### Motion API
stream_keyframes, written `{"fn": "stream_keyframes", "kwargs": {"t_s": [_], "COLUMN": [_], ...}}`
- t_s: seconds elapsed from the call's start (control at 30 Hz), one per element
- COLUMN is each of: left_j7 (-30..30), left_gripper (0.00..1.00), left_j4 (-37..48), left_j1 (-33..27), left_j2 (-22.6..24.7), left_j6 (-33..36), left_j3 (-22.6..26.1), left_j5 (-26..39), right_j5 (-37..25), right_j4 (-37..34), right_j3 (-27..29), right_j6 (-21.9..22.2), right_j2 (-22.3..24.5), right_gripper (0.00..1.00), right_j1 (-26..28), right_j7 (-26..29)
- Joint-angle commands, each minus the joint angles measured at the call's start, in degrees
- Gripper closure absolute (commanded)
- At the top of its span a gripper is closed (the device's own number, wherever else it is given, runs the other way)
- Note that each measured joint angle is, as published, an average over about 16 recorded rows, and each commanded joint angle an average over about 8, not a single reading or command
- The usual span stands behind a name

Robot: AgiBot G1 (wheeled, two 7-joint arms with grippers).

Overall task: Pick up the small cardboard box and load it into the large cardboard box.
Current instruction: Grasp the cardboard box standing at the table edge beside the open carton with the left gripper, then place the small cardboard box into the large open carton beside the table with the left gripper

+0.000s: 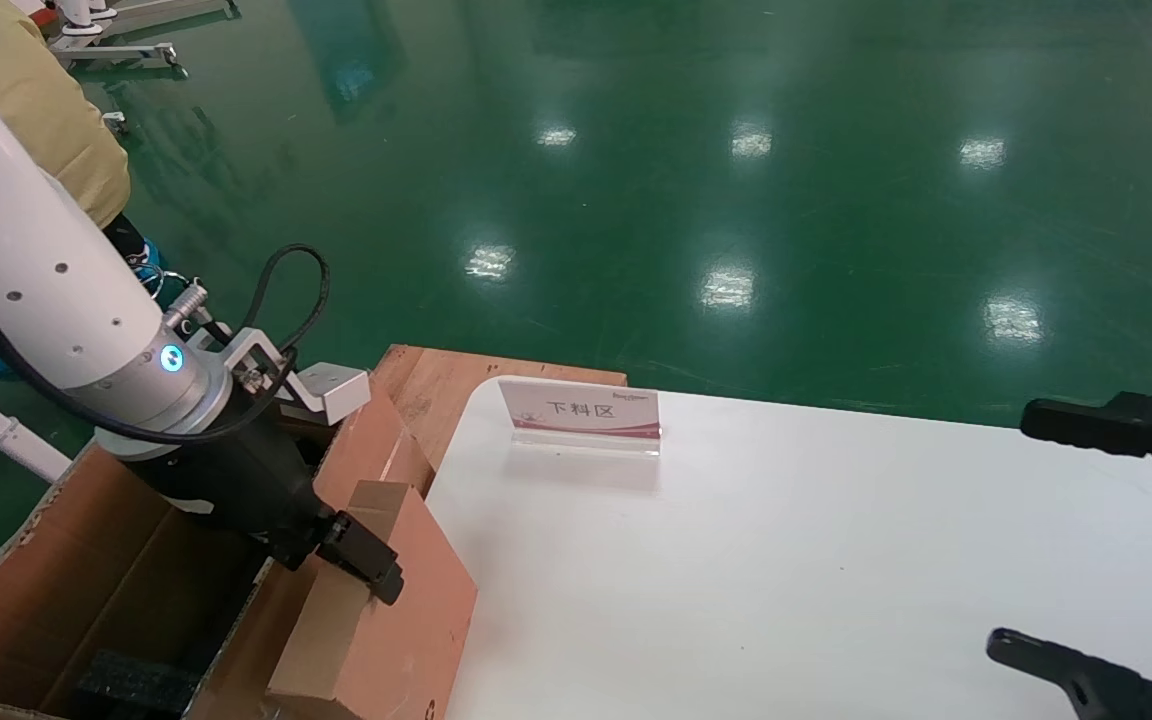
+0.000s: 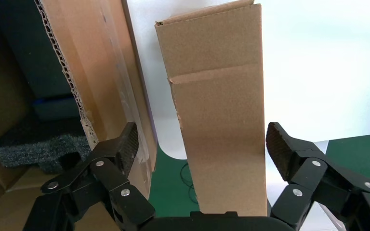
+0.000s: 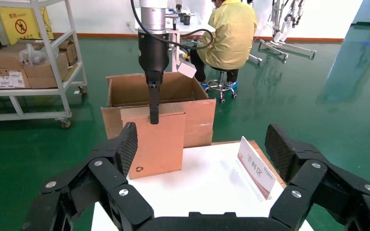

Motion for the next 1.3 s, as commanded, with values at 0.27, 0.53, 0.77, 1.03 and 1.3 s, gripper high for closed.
{"fn": "stream_keyframes", "kwargs": {"t_s": [0.27, 0.53, 0.77, 1.03, 1.3], "left_j7": [-0.03, -0.07, -0.08, 0.35, 0.89], "left_gripper": [1.0, 1.0, 1.0, 1.0, 1.0], "left_j4": [0.0, 0.0, 0.0, 0.63, 1.9], "left_j1": [-0.04, -0.07, -0.09, -0.17, -4.74], "left_j2": [0.07, 0.1, 0.12, 0.49, 2.55], "left_j6": [0.06, 0.08, 0.12, 0.4, 3.97], "left_j3": [-0.01, -0.01, -0.01, -0.01, -0.75], "left_j5": [0.07, 0.12, 0.16, 0.22, 1.58], "right_j5": [0.0, 0.0, 0.0, -0.01, 0.0], "right_j4": [0.0, 0.0, 0.0, -0.01, -0.04], "right_j3": [0.0, 0.0, 0.0, 0.0, -0.02], "right_j6": [0.0, 0.0, 0.0, -0.01, -0.02], "right_j2": [0.0, 0.0, 0.0, 0.0, 0.0], "right_gripper": [1.0, 1.0, 1.0, 1.0, 1.0], "right_j1": [0.0, 0.0, 0.0, 0.0, 0.02], "right_j7": [0.0, 0.01, 0.0, 0.0, -0.02]}}
